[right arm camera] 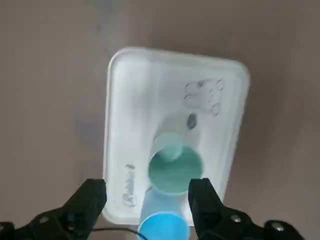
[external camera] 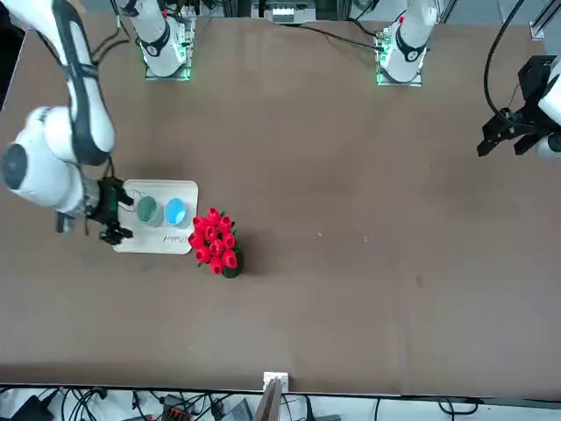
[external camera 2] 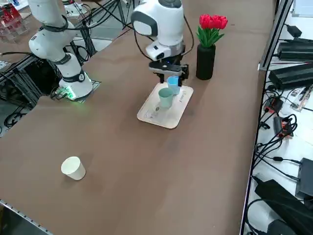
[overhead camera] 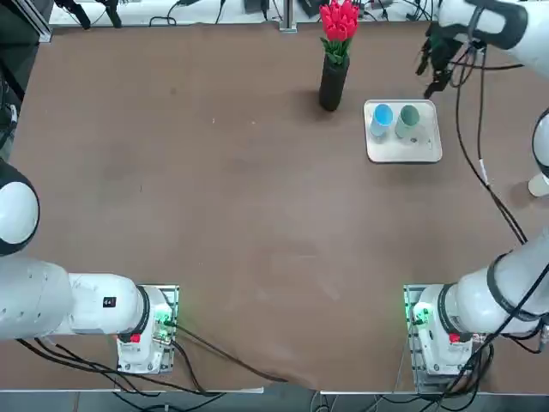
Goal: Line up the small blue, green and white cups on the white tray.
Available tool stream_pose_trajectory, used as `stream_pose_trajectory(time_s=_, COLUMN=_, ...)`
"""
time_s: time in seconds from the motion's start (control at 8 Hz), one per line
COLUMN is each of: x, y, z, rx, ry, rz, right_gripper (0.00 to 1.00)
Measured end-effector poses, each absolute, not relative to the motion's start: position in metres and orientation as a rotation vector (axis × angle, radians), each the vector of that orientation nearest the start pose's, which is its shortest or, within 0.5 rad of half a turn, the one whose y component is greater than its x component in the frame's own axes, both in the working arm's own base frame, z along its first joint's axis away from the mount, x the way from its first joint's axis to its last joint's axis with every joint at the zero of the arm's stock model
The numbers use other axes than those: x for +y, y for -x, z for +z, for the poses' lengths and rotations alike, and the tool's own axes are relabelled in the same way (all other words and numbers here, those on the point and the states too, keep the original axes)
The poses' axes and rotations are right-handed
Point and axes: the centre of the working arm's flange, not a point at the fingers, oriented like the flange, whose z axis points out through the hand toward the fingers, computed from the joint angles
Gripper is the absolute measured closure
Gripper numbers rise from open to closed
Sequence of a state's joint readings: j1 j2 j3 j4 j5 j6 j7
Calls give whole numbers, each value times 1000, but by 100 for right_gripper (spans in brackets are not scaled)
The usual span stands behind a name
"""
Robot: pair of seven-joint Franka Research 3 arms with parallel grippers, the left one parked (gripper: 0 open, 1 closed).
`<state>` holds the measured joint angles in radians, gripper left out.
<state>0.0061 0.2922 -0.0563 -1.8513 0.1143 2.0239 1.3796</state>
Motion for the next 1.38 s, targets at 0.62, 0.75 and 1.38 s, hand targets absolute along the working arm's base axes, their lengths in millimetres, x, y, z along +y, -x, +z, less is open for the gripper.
stream_pose_trajectory(time_s=0.62, x=-247, y=-553, z=358, rx=1905, ry=2597, rz=232, right_gripper=0)
stream_pose_trajectory(time_s=0.75, x=-286, y=-532, z=357, rx=1795, ry=2661, rz=250, right_gripper=0)
stream_pose_trajectory(time_s=1.38, x=-393, y=-440, z=323, rx=1562, ry=2745, rz=285, right_gripper=0)
